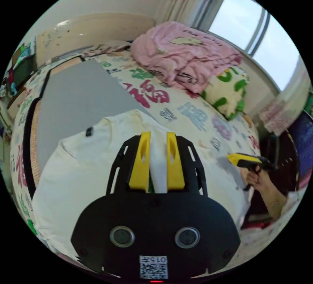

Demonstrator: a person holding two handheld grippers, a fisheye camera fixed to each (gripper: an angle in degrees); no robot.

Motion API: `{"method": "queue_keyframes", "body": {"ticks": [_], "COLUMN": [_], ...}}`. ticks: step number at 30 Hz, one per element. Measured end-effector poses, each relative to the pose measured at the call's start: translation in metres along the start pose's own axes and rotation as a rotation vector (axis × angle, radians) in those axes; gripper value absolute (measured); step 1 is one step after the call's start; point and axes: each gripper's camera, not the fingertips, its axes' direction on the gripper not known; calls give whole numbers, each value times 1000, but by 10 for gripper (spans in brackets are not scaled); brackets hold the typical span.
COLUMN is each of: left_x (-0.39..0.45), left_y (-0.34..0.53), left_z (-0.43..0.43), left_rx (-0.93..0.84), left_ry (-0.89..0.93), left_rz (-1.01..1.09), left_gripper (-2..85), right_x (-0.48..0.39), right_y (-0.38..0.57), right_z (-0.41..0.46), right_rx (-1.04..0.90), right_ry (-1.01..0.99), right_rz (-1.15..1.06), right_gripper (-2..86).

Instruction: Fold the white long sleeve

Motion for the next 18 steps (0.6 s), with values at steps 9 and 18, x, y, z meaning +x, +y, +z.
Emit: {"method": "queue_keyframes", "body": {"ticks": [9, 18], "left_x": [39, 77], "left_y": [233, 315], "left_z": [-64, -102], "left_rx": [-5, 117], "left_ry": [98, 38], "left_rz": [-208, -256], "left_gripper": [88, 94], "right_x": [-86, -180], "right_y": [133, 193], "right_z": [69, 53], "right_rx": [-315, -295], "right_ry": [-31, -31], "right_rz": [-30, -297], "right_gripper": [126, 13]}}
